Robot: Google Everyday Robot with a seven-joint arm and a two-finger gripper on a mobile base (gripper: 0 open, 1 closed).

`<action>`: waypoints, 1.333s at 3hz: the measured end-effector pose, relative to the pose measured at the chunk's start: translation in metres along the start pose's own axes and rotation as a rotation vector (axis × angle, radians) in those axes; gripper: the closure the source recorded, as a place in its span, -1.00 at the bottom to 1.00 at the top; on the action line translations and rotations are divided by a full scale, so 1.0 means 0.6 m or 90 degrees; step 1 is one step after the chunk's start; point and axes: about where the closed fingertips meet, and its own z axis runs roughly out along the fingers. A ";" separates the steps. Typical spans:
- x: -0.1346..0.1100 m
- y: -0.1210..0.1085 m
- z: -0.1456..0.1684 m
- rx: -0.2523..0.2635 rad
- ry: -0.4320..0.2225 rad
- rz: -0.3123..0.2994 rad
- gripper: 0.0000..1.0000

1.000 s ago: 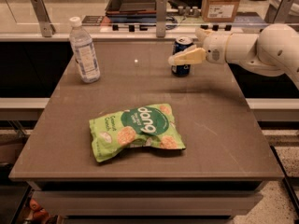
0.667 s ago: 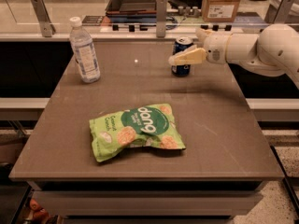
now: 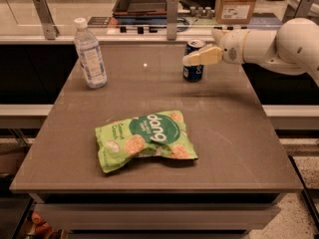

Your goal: Knock pepsi can over

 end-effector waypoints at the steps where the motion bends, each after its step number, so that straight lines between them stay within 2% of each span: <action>1: 0.006 -0.010 0.000 0.003 -0.008 0.008 -1.00; 4: 0.041 -0.012 0.009 -0.015 -0.044 0.032 -1.00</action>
Offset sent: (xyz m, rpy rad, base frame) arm 0.0057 -0.0142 -0.0180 0.0841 -0.0126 -0.0126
